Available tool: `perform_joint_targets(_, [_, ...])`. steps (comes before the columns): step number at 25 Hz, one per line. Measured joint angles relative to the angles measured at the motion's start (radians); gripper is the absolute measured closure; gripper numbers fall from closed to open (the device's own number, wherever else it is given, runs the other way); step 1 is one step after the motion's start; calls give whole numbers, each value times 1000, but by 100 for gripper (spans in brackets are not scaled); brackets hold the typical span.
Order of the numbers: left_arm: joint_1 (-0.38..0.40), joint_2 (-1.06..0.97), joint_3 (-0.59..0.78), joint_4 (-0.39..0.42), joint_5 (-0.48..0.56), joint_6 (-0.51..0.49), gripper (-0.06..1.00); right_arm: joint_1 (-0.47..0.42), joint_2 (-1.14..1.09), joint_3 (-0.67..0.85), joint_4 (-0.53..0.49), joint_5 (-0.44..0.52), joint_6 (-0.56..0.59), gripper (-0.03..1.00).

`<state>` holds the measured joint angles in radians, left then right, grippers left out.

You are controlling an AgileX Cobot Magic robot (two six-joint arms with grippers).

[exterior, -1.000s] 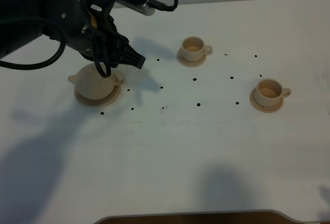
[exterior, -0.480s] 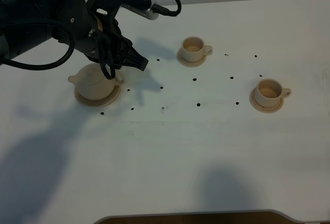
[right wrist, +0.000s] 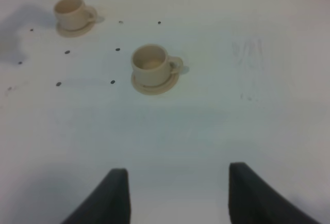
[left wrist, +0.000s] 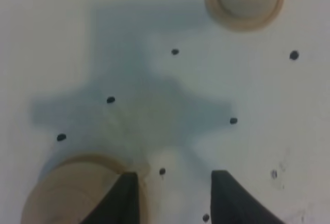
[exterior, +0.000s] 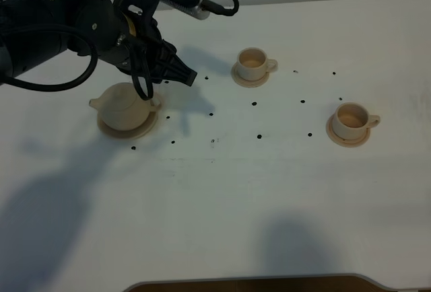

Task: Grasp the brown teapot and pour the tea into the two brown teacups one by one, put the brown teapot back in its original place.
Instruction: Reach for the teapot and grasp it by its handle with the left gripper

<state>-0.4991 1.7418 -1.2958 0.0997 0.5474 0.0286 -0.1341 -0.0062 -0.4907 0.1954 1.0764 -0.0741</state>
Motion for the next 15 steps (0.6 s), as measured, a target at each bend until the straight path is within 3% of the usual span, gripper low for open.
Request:
perform_joint_targets(5, [0,52,-51,-12,39,2,58,0,0,0,0,0,0,52])
perform_joint_targets(12, [0,246,-377,-22,385,23,58,0,0,0,0,0,0,52])
perform_joint_targets(15, [0,318,-501,-23,485,8,58,0,0,0,0,0,0,52])
